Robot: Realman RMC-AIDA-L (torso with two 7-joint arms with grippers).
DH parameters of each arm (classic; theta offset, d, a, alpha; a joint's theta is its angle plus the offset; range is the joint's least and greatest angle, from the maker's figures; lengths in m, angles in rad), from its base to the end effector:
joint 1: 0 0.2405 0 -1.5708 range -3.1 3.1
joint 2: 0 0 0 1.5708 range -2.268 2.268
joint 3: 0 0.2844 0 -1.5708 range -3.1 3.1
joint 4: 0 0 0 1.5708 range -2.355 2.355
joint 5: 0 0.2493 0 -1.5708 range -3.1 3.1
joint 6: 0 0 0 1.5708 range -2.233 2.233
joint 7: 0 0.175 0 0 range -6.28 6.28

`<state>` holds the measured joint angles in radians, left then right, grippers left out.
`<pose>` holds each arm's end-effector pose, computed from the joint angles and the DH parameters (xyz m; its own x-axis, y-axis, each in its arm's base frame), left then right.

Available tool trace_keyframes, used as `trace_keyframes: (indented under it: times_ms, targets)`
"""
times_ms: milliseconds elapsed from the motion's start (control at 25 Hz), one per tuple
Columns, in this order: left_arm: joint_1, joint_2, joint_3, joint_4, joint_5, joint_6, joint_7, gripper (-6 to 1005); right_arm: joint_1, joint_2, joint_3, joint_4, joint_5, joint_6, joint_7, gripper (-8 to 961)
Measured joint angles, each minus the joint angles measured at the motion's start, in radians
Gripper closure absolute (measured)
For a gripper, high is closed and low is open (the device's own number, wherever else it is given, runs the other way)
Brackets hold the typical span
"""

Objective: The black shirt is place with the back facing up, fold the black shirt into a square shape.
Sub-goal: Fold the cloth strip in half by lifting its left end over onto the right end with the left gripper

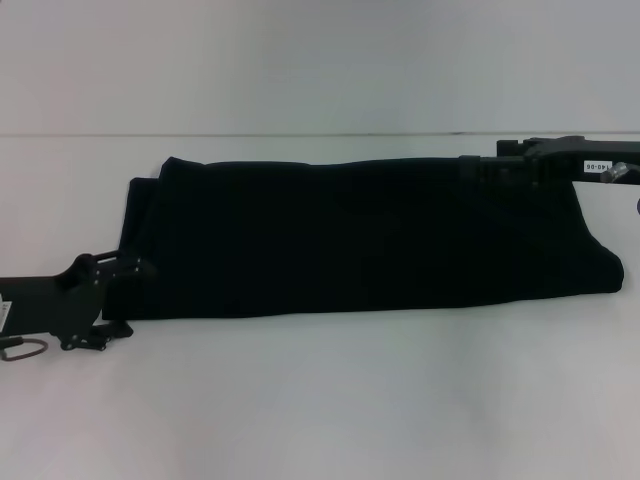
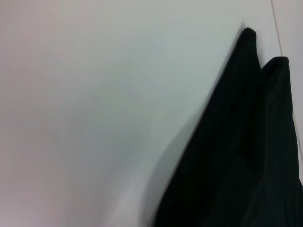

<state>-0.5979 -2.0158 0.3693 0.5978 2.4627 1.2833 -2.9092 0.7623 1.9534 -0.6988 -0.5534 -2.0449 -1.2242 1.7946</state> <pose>-0.3902 0.4110 -0.0035 -0.5264 0.7243 0.4452 0.8495 0.4702 0.2394 0.2673 0.4977 0.0040 0.6728 -0.5379 -0.5080 -0.7128 -0.6551 -0.2504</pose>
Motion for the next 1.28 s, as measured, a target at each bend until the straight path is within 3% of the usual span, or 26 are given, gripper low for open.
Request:
trace_keyframes:
  times_ms: [600, 1280]
  targets:
    - [-0.015, 0.007, 0.006, -0.009, -0.001, -0.077, 0.016, 53, -0.001, 0.001, 0.001, -0.002, 0.002, -0.002, 0.001, 53]
    - [-0.023, 0.007, 0.007, -0.009, -0.005, -0.058, 0.118, 74, -0.012, 0.004, 0.001, -0.017, 0.002, -0.01, 0.005, 53]
